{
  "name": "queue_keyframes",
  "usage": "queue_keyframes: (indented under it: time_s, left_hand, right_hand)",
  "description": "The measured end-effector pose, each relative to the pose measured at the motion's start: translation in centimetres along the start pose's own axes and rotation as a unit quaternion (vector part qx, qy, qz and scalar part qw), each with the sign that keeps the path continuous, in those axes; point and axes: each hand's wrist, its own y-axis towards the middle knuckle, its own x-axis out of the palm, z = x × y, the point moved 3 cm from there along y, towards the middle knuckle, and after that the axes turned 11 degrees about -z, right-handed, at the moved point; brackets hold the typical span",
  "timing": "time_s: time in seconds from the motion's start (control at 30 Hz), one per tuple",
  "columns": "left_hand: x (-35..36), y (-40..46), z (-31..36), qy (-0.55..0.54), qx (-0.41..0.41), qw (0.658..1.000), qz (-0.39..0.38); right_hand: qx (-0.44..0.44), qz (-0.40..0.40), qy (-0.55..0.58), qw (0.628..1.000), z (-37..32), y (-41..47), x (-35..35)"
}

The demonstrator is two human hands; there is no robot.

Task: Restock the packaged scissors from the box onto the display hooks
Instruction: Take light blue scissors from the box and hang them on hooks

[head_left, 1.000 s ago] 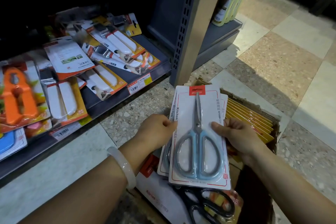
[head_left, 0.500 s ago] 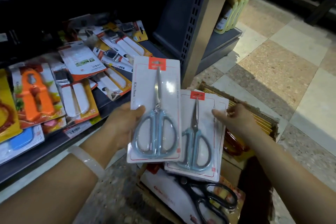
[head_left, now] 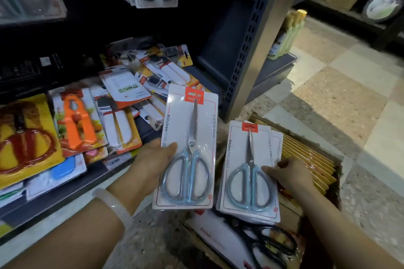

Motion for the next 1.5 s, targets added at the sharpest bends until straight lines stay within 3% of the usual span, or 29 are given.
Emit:
queue_keyframes:
  time_s: [0.23, 0.47, 0.67, 0.87, 1.2, 1.5]
  left_hand:
    - [-2.4, -2.8, 1.3, -0.051, 0.041, 0.998, -0.001]
    - [-7.7, -7.7, 7.2, -0.078, 0.161, 0.983, 0.039]
    - [-14.5, -12.5, 9.7, -0.039, 0.271, 0.955, 0.117]
    - [-19.8, -14.8, 9.3, -0.102, 0.320, 0.920, 0.201]
    - [-21.6, -14.3, 10.0, -0.093, 0.367, 0.898, 0.223]
    - [-22.2, -13.9, 9.8, -0.150, 0.395, 0.880, 0.219]
  right_hand:
    - [0.002, -0.094, 0.199, 0.976, -0.5, -1.8, 0.3]
    - [-0.185, -0.121, 0.207, 0.953, -9.7, -5.1, 1.4]
    - [-0.335, -0.159, 0.257, 0.892, -20.7, -7.8, 5.7]
    - [-0.414, -0.211, 0.310, 0.829, -28.6, -11.1, 8.5]
    - [-0.512, -0.207, 0.305, 0.776, -37.5, -14.2, 9.5]
    - [-0.493, -0.282, 0.347, 0.747, -38.5, -13.9, 11.8]
